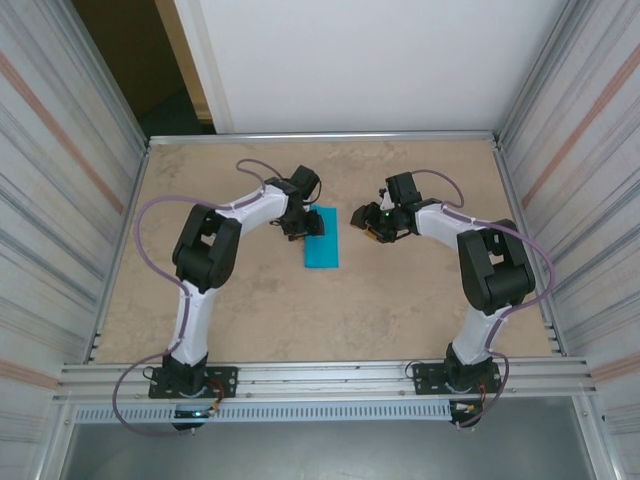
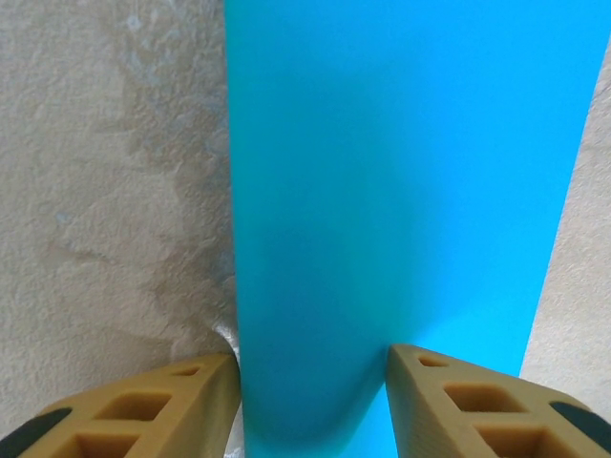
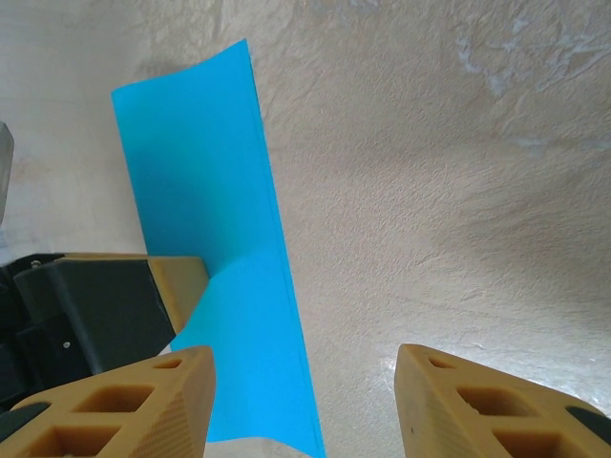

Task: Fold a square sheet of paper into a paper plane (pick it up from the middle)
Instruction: First fold in half a square sheet of paper at the center of the table.

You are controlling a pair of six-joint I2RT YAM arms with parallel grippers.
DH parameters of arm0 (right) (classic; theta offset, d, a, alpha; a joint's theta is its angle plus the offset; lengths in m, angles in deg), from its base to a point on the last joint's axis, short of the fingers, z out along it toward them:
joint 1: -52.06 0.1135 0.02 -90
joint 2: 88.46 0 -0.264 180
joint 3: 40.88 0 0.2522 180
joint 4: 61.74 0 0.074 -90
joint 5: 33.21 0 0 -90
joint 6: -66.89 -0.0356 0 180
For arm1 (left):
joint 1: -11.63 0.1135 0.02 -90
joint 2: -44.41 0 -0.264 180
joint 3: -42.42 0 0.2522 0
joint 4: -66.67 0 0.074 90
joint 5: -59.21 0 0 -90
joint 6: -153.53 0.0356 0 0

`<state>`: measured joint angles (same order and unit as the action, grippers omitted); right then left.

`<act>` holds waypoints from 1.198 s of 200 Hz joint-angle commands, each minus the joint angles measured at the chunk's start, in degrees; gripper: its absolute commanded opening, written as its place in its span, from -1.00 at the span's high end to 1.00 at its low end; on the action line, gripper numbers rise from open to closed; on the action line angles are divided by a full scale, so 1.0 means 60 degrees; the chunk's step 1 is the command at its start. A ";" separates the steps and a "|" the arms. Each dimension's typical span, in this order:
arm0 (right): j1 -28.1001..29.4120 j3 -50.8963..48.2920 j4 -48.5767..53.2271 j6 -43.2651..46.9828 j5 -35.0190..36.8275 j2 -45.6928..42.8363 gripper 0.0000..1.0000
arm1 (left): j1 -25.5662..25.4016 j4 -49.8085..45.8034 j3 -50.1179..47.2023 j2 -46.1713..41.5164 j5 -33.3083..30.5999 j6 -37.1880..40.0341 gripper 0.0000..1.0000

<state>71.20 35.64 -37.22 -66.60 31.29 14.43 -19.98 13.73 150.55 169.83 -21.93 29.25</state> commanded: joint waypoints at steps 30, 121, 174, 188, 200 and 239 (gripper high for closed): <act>0.0030 0.0194 0.0066 -0.0249 -0.0095 0.0125 -0.05 | -0.0186 -0.1006 -0.0512 0.1647 -0.0376 -0.0003 0.05; 0.0161 0.0522 0.0087 -0.0275 -0.0214 0.0448 -0.05 | -0.0271 -0.1194 -0.0318 0.2014 -0.0412 0.0440 0.02; 0.0236 0.0585 0.0052 -0.0291 -0.0335 0.0627 -0.01 | -0.0268 -0.1299 -0.0301 0.2152 -0.0438 0.0243 0.00; 0.0267 0.0594 0.0034 -0.0290 -0.0397 0.0674 0.00 | -0.0275 -0.1310 -0.0316 0.2192 -0.0452 0.0205 0.00; 0.0293 0.0598 0.0044 -0.0286 -0.0421 0.0702 0.01 | -0.0268 -0.1336 -0.0311 0.2225 -0.0429 0.0177 0.00; 0.0363 0.0585 0.0021 -0.0313 -0.0454 0.0745 0.02 | -0.0273 -0.1380 -0.0332 0.2315 -0.0397 -0.0006 -0.01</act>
<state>72.79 37.81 -37.22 -67.63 29.70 17.75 -20.70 9.65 153.96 172.94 -23.41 30.32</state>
